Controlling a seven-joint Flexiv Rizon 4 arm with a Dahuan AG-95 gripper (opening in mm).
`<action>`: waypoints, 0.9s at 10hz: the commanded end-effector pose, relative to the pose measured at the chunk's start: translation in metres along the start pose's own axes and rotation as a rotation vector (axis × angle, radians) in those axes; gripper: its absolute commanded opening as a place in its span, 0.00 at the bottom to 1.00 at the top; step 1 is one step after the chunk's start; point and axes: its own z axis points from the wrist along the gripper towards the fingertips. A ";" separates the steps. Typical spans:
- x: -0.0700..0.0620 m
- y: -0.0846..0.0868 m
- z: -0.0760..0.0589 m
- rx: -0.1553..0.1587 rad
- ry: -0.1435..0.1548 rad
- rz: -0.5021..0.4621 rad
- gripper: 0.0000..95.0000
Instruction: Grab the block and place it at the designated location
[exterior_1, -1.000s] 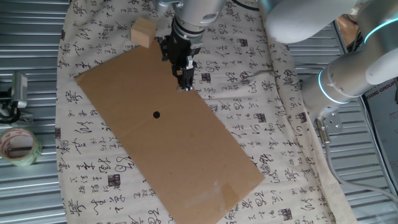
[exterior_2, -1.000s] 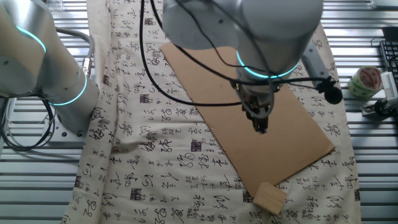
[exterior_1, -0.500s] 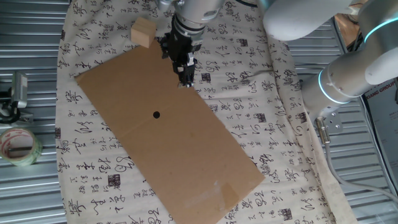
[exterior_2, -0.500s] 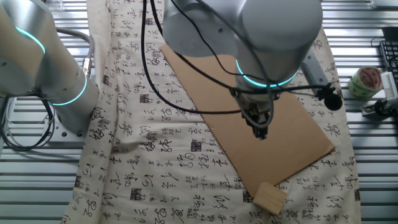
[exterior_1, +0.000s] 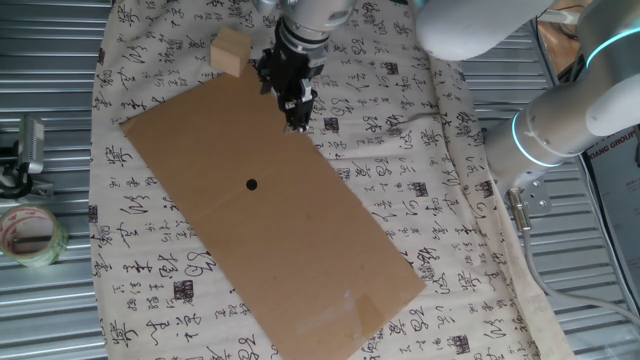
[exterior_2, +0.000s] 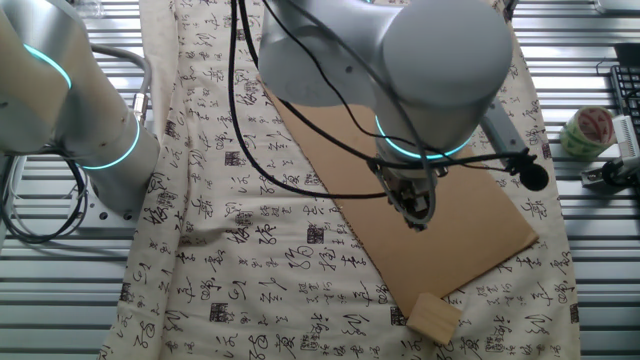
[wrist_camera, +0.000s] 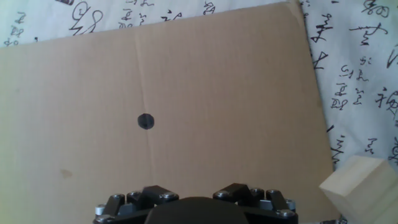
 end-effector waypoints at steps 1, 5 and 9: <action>0.000 -0.002 -0.001 -0.001 -0.002 -0.006 0.80; 0.003 -0.004 -0.005 -0.015 0.013 -0.117 0.80; 0.005 -0.004 -0.006 -0.032 0.012 -0.155 0.80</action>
